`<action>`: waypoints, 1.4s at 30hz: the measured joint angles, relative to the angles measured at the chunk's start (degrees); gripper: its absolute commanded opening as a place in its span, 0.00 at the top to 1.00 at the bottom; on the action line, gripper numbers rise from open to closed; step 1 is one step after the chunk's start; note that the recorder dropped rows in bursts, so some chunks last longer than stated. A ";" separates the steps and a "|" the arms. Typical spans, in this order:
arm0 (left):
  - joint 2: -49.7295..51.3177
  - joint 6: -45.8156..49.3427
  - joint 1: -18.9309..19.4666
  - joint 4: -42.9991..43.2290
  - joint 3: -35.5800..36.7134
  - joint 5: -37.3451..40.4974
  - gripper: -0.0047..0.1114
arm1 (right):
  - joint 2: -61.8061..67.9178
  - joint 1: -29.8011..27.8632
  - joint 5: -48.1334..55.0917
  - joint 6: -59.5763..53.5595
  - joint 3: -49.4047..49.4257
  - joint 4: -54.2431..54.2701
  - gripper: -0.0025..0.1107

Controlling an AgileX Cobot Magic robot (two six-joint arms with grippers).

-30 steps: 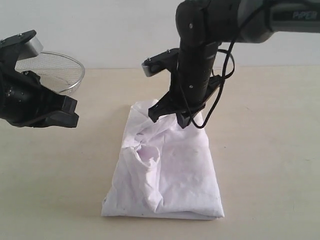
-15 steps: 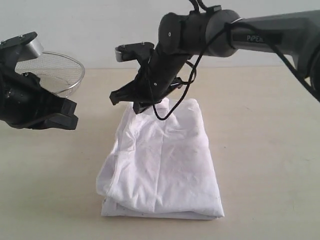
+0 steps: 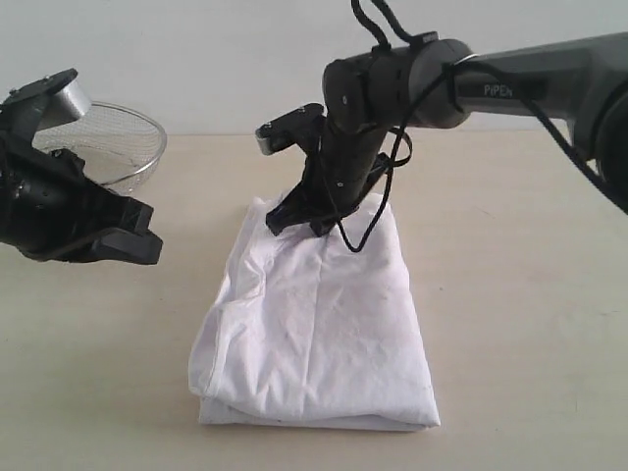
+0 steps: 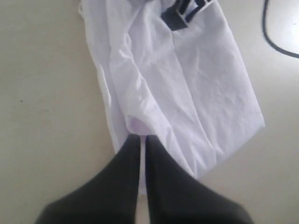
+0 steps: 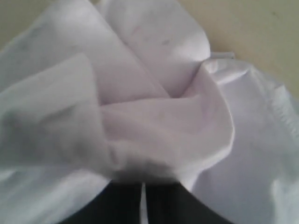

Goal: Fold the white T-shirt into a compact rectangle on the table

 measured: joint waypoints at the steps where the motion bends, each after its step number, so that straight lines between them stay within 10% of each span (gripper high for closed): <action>1: 0.00 0.85 0.00 -0.93 0.12 0.12 0.92 | 0.63 -0.57 -1.50 0.25 0.00 -0.12 0.98; 10: 0.00 6.57 0.00 -6.57 1.15 -1.20 0.92 | 1.62 -3.34 -17.99 2.39 -3.07 5.28 0.98; 28: 18.40 32.26 -5.13 -31.54 1.24 -1.91 0.92 | -7.41 -3.34 17.28 1.40 -6.25 -3.78 0.98; 42: 25.82 27.40 -7.83 -25.09 7.14 -9.40 0.92 | -0.41 -5.54 7.43 1.53 3.63 -1.90 0.98</action>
